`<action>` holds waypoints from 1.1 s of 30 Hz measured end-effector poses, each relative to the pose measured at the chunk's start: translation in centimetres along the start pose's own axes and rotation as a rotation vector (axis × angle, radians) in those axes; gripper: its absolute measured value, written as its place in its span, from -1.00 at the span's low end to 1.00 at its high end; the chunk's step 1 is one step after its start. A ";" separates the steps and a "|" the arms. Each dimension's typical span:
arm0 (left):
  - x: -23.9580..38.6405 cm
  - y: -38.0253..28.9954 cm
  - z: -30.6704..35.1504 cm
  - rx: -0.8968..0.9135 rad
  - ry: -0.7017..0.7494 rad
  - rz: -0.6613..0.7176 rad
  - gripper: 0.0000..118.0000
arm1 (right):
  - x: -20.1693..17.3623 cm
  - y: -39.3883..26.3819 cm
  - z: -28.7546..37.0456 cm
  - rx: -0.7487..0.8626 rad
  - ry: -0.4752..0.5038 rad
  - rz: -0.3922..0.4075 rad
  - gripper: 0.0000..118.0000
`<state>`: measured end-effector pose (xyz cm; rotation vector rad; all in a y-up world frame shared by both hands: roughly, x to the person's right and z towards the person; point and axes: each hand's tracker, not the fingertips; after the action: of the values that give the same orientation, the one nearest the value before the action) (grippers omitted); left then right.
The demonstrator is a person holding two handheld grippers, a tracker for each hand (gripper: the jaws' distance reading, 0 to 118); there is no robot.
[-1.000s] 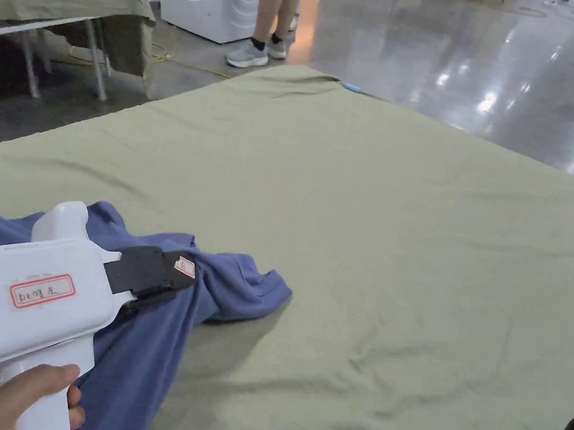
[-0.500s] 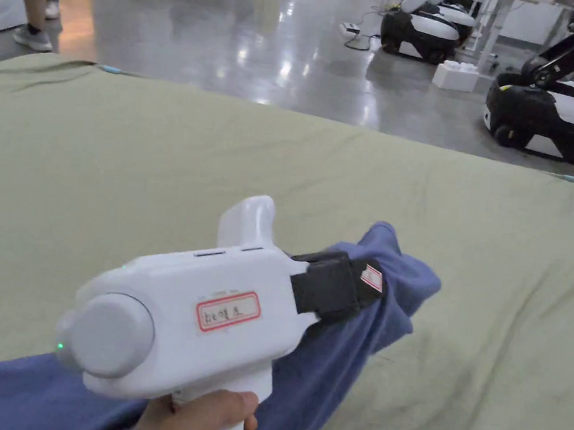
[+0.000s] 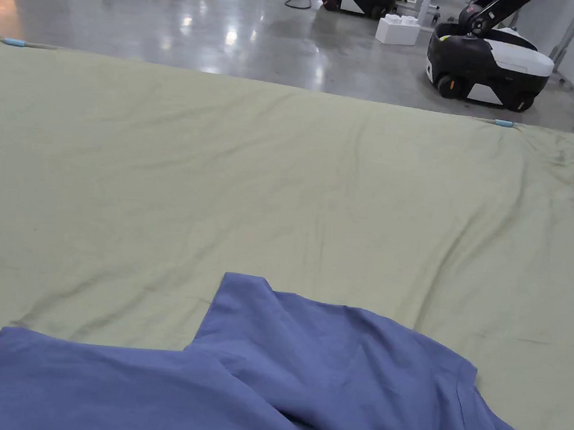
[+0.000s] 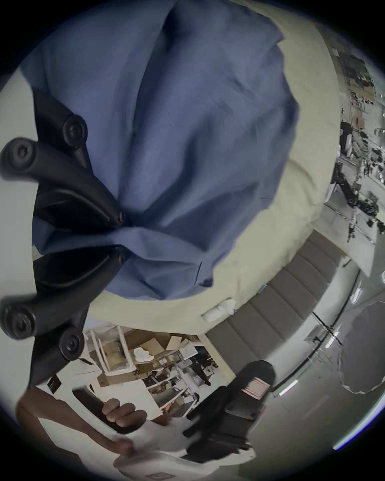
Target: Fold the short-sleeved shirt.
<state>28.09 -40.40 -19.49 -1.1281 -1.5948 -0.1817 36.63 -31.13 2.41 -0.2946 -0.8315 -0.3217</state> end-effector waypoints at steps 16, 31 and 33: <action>-8.7 -8.9 23.0 0.460 0.310 0.507 -1.00 | -6.8 -0.8 -2.0 -0.047 0.241 0.032 -0.95; -23.8 -2.0 28.0 0.425 0.682 0.497 0.71 | -9.6 -0.1 -4.1 -0.105 0.241 0.093 -0.95; -24.8 -1.6 26.8 0.349 0.619 0.529 0.70 | -9.6 0.0 -4.3 -0.112 0.228 0.116 -0.95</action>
<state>6.90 -38.08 -49.15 -1.0438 -0.7162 0.0944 33.49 -31.21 -7.60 -0.4010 -0.5701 -0.2871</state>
